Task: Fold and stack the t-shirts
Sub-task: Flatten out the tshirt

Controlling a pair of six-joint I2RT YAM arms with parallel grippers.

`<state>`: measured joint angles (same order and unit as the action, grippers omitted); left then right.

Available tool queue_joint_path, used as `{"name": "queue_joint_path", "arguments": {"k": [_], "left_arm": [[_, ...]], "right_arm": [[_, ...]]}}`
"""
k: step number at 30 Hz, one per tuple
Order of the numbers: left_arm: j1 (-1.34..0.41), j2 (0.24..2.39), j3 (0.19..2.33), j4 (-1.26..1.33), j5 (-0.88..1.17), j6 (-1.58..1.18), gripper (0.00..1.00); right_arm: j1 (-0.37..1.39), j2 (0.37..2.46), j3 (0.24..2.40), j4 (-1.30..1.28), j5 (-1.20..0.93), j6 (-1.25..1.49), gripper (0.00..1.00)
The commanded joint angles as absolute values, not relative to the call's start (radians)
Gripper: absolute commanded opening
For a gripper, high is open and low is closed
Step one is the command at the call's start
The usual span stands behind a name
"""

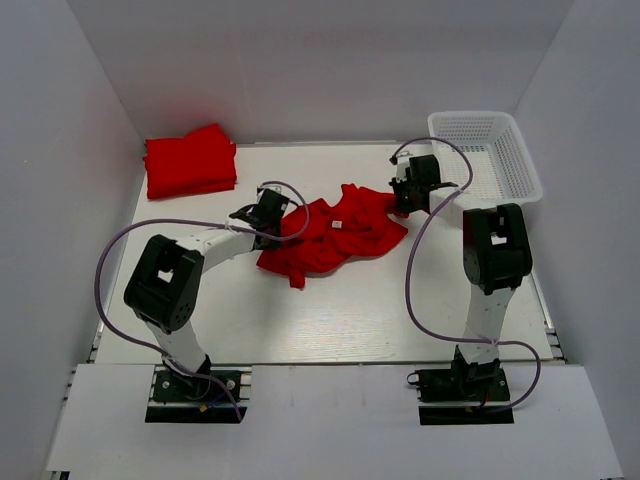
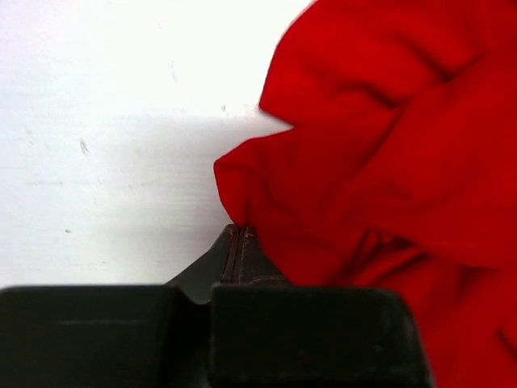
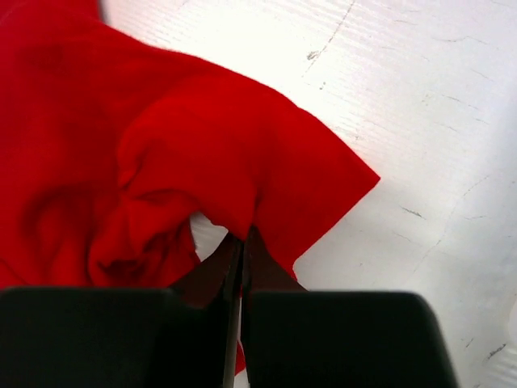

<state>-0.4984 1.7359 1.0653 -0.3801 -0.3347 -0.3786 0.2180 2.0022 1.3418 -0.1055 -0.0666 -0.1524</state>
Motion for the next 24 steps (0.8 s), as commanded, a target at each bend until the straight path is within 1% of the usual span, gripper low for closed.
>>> {"name": "queue_joint_path", "arguments": {"k": [1,3,8,9,10,11,12,13,15,16,20,23,24], "left_arm": [[-0.494,1.698,1.15,-0.373,-0.399,-0.36,0.0],[-0.485,1.684,1.181,-0.394,-0.469,-0.36,0.0],[-0.485,1.622,1.325,-0.401,-0.581,-0.322,0.0],[-0.485,1.593,1.339,-0.388,-0.624,-0.302,0.0],[-0.485,1.579,1.374,-0.388,-0.652,-0.287,0.0],[-0.485,1.544,1.399,-0.388,-0.714,-0.264,0.0],[-0.485,1.543,1.399,-0.371,-0.739,-0.243,0.0],[-0.485,1.501,1.411,-0.339,-0.761,-0.221,0.0],[-0.485,1.45,1.411,-0.293,-0.797,-0.151,0.0],[-0.485,1.424,1.411,-0.272,-0.798,-0.131,0.0],[-0.485,1.293,1.411,-0.148,-0.807,-0.04,0.0],[-0.485,1.2,1.434,-0.126,-0.798,0.012,0.0],[-0.485,1.156,1.443,-0.114,-0.798,0.043,0.0]], "right_arm": [[0.213,1.939,1.345,-0.033,-0.078,-0.121,0.0],[0.21,1.908,1.332,0.021,-0.068,-0.109,0.0],[0.201,1.704,1.267,0.173,-0.005,-0.066,0.0],[0.202,1.683,1.267,0.185,0.059,-0.063,0.0],[0.192,1.598,1.272,0.186,0.099,-0.066,0.0],[0.189,1.559,1.281,0.198,0.122,-0.061,0.0],[0.187,1.559,1.284,0.201,0.165,-0.063,0.0],[0.178,1.499,1.285,0.201,0.181,-0.063,0.0],[0.17,1.462,1.282,0.222,0.238,-0.072,0.0],[0.163,1.407,1.281,0.241,0.248,-0.075,0.0],[0.149,1.321,1.304,0.255,0.276,-0.104,0.0],[0.138,1.269,1.361,0.223,0.296,-0.117,0.0],[0.14,1.223,1.391,0.21,0.302,-0.129,0.0]]}}
